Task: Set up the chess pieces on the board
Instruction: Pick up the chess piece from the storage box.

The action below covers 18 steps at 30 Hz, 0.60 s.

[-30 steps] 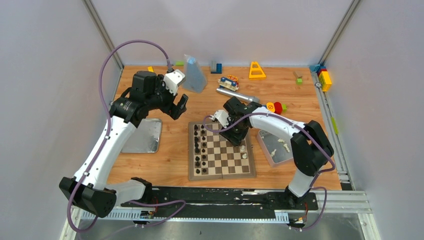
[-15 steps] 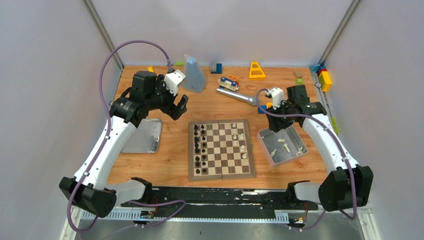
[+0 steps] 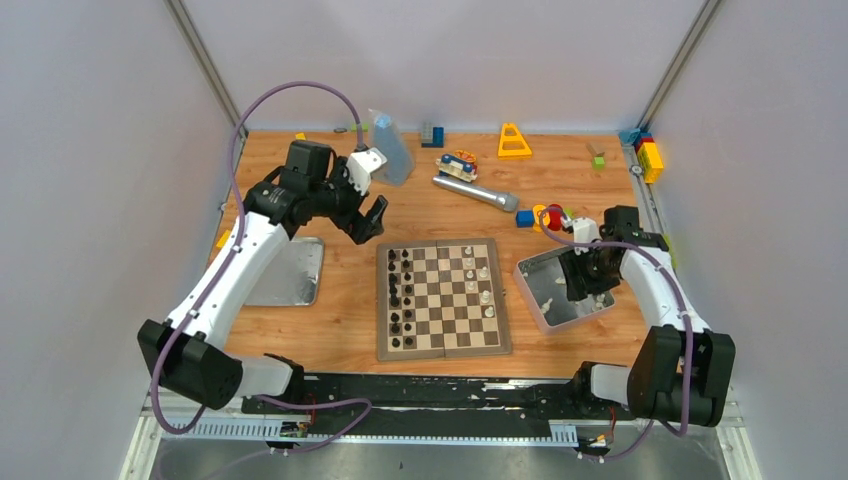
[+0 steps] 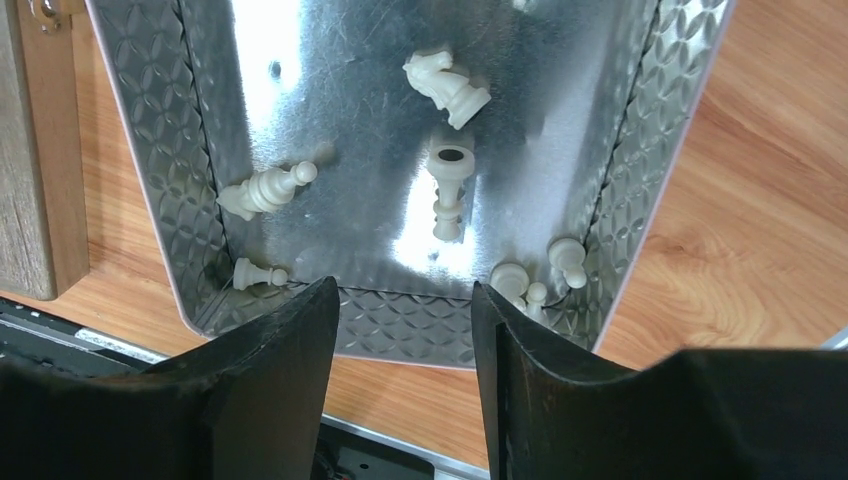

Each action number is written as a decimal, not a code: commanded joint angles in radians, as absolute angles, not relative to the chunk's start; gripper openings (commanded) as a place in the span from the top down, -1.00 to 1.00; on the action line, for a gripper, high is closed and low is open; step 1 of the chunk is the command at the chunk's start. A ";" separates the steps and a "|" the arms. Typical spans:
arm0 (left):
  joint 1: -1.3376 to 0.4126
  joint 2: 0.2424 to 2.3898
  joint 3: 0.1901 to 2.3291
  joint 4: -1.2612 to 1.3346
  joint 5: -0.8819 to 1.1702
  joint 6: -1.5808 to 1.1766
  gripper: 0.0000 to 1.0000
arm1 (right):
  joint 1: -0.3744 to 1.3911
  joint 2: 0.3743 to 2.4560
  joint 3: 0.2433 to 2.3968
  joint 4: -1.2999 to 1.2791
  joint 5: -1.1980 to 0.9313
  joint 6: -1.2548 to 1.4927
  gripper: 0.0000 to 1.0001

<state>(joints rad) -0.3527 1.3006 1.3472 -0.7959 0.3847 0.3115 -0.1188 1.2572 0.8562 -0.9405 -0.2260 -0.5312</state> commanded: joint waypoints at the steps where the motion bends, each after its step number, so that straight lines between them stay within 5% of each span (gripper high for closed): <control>1: -0.347 1.353 1.382 -0.805 0.473 0.352 -1.00 | -0.118 1.249 0.837 -0.905 -0.293 -0.569 -0.05; 18: -0.347 1.488 1.400 -0.768 0.544 0.374 -1.00 | -0.118 1.537 0.927 -0.858 -0.572 -0.494 0.11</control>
<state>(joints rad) -0.3527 1.4734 1.3518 -0.7933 0.5198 0.3580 -0.1188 1.5021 0.8722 -0.8814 -0.4736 -0.5087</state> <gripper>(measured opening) 0.998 0.453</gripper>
